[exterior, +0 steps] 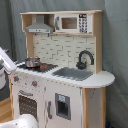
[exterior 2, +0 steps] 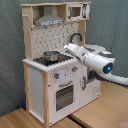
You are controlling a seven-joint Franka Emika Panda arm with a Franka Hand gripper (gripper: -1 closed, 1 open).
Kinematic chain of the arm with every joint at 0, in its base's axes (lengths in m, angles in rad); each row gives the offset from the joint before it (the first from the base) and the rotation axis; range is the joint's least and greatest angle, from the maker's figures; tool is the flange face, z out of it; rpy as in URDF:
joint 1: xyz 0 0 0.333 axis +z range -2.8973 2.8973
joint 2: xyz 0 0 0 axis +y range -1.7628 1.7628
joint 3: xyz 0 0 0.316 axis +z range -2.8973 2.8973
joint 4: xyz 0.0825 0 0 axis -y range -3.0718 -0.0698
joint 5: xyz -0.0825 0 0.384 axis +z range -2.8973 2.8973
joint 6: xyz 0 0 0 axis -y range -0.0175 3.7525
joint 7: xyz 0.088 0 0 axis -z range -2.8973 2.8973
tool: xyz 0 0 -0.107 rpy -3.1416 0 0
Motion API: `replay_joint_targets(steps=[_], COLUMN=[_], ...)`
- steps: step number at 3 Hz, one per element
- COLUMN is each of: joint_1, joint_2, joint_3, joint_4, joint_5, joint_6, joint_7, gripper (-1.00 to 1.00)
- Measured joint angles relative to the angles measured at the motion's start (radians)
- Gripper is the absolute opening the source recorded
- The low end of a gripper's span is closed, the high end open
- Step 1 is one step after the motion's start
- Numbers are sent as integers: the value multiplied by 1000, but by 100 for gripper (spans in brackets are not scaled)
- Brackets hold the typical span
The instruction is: Play with the kitchen
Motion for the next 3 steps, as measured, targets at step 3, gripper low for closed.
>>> replay_joint_targets(steps=[3], joint_1=[-141], joint_2=[96], joint_3=[-19], joint_4=[248], joint_5=[128], joint_6=[-159], joint_7=[2], gripper=[100])
